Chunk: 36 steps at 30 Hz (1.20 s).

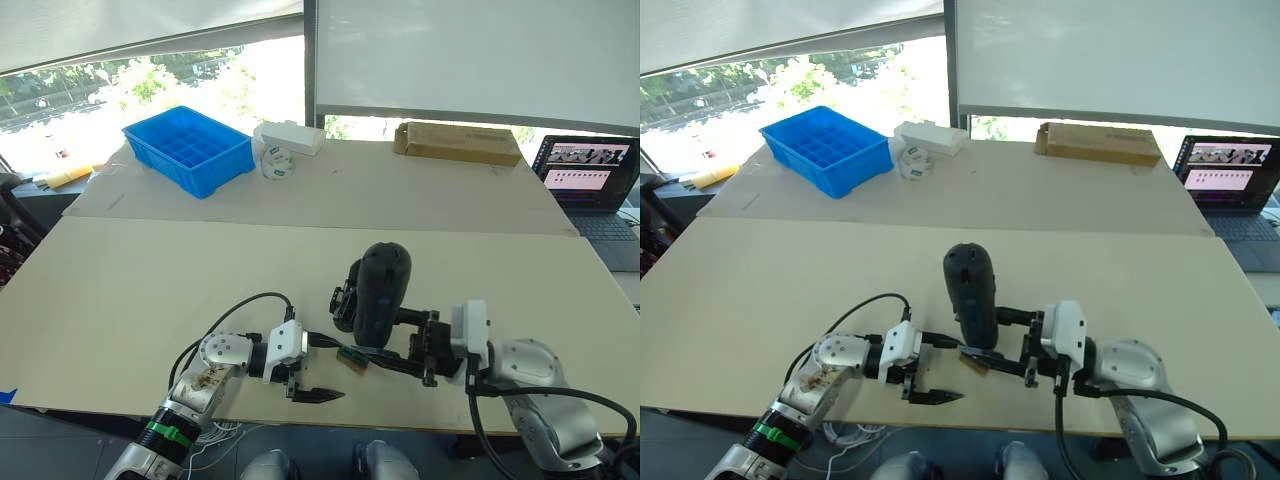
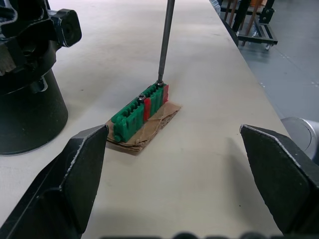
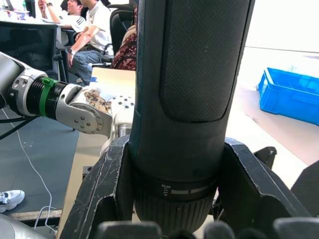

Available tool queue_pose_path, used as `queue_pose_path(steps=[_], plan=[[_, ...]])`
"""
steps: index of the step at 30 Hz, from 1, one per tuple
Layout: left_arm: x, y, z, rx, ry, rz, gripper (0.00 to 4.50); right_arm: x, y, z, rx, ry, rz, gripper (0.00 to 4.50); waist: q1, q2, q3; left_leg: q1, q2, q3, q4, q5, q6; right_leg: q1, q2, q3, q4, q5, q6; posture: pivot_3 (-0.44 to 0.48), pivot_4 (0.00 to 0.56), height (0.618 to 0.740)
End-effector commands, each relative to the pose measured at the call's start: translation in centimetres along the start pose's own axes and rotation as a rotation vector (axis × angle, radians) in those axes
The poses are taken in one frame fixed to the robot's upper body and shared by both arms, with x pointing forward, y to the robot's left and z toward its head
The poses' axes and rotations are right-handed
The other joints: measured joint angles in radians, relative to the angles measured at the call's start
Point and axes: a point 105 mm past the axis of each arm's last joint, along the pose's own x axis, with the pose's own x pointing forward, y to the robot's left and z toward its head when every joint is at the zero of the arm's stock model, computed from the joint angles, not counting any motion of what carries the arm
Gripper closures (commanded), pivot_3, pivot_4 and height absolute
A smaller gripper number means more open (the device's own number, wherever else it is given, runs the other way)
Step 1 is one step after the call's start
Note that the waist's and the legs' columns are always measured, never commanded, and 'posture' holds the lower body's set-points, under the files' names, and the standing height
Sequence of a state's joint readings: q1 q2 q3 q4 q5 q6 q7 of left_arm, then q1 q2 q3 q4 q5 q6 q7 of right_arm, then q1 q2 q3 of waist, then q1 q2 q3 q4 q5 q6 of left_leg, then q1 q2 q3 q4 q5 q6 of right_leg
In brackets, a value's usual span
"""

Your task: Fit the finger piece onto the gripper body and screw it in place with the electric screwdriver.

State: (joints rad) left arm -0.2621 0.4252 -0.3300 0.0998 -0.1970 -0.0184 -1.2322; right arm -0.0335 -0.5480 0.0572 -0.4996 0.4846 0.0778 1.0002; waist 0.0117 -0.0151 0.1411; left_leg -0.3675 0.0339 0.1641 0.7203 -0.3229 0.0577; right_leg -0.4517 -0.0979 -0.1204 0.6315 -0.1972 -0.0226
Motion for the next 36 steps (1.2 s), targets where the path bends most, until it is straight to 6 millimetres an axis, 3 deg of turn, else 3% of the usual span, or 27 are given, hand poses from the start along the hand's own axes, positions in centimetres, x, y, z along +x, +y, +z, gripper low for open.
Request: queue_pose_path(steps=[1, 10, 27, 36], plan=[[0.3, -0.9, -1.2, -0.051, 0.028, -0.031, 0.00, 0.1, -0.2, 1.0, -0.053, -0.035, 0.001, 2.56, 0.000, 0.000, 0.000, 0.000, 0.000, 0.000, 0.000, 0.000, 0.000, 0.000, 0.000, 0.000, 0.000, 0.000, 0.000, 0.000, 0.150, 0.740], [0.1, -0.6, -1.2, -0.046, 0.030, -0.022, 0.00, 0.2, -0.1, 1.2, -0.043, -0.042, 0.010, 2.56, 0.000, 0.000, 0.000, 0.000, 0.000, 0.000, 0.000, 0.000, 0.000, 0.000, 0.000, 0.000, 0.000, 0.000, 0.000, 0.000, 0.150, 0.740], [-1.5, 0.0, -1.4, -0.047, 0.025, 0.014, 0.00, -0.3, -0.9, 4.2, -0.076, -0.098, -0.015, 2.56, -0.003, 0.000, 0.000, 0.001, 0.000, -0.001, 0.000, 0.000, 0.000, 0.001, 0.000, 0.000, 0.000, 0.000, 0.000, 0.000, 0.150, 0.740], [-4.5, -0.1, 1.4, -0.032, -0.124, 0.012, 0.00, -1.1, -2.0, 6.6, -0.104, -0.105, -0.050, 2.56, -0.009, 0.000, 0.000, 0.000, 0.002, -0.001, 0.000, 0.000, 0.000, -0.001, 0.000, 0.000, 0.000, 0.000, -0.001, 0.000, 0.150, 0.740]])
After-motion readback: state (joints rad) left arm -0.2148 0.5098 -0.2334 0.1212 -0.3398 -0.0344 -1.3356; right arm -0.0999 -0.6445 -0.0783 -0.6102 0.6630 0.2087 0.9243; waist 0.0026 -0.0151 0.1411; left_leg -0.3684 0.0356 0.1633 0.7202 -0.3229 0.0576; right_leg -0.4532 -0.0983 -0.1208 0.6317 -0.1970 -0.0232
